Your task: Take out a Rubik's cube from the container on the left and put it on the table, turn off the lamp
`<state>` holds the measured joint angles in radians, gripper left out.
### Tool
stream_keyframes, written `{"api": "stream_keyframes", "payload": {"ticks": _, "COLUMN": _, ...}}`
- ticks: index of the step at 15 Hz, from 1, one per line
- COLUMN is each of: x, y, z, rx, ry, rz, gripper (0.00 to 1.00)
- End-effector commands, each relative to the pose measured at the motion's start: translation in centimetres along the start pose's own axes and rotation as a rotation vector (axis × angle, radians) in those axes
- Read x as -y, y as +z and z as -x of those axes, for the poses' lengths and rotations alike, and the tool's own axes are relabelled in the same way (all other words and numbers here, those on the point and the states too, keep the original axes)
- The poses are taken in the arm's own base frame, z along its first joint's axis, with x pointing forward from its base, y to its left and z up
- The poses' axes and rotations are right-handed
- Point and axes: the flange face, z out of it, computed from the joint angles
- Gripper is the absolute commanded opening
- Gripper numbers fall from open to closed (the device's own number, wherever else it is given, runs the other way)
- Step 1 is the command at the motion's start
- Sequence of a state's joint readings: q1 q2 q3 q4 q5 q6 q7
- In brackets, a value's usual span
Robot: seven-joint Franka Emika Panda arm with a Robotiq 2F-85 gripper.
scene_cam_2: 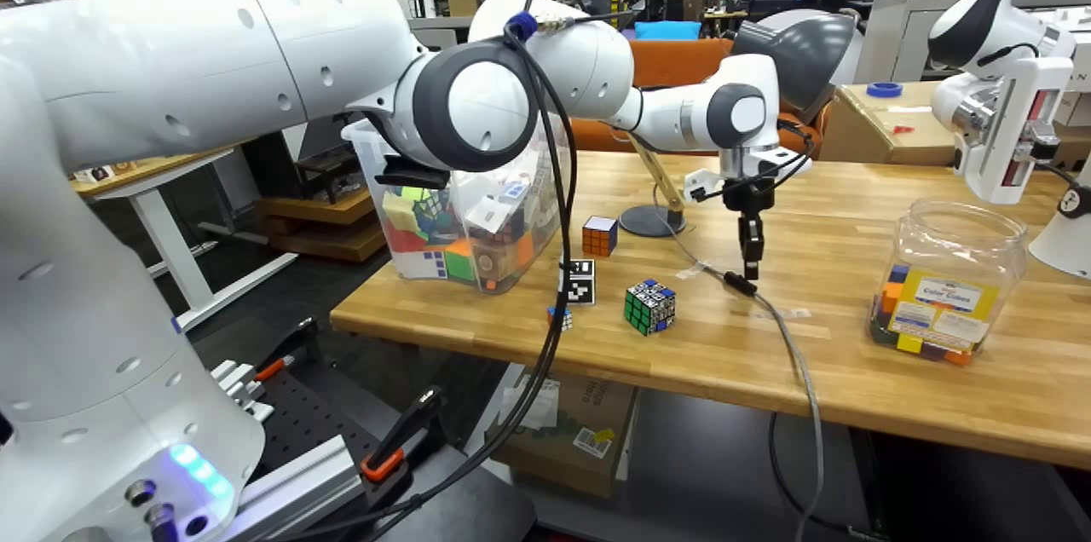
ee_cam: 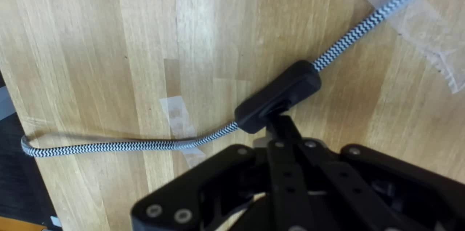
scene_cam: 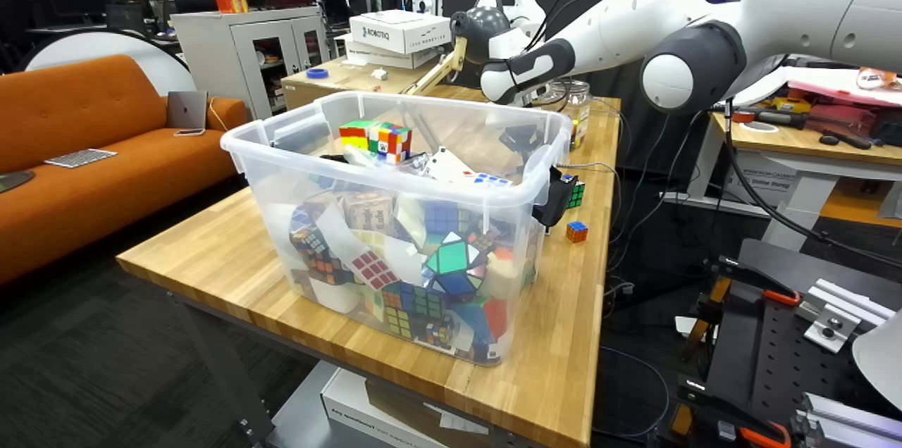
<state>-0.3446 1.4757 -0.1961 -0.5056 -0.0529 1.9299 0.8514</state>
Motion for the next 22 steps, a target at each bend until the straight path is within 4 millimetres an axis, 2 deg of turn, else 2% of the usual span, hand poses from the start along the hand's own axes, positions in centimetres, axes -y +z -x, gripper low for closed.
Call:
{"api": "stream_keyframes", "payload": {"ticks": 1, "x": 0.1, "y": -0.1, "z": -0.2, "rx": -0.018, "ry": -0.006, "rz": -0.015, "gripper": 0.0}}
{"api": "stream_keyframes", "payload": {"ticks": 5, "x": 0.5, "y": -1.6, "z": -0.5, "rx": -0.039, "ry": -0.002, "rz": -0.036, "gripper": 0.0}}
{"api": "stream_keyframes", "payload": {"ticks": 12, "x": 1.3, "y": -5.4, "z": -0.6, "rx": -0.06, "ry": -0.004, "rz": -0.075, "gripper": 0.0}}
{"api": "stream_keyframes", "payload": {"ticks": 19, "x": 0.8, "y": -4.8, "z": -0.1, "rx": -0.011, "ry": 0.004, "rz": -0.019, "gripper": 0.0}}
{"api": "stream_keyframes", "payload": {"ticks": 22, "x": 0.9, "y": -5.5, "z": -0.1, "rx": -0.007, "ry": 0.004, "rz": -0.028, "gripper": 0.0}}
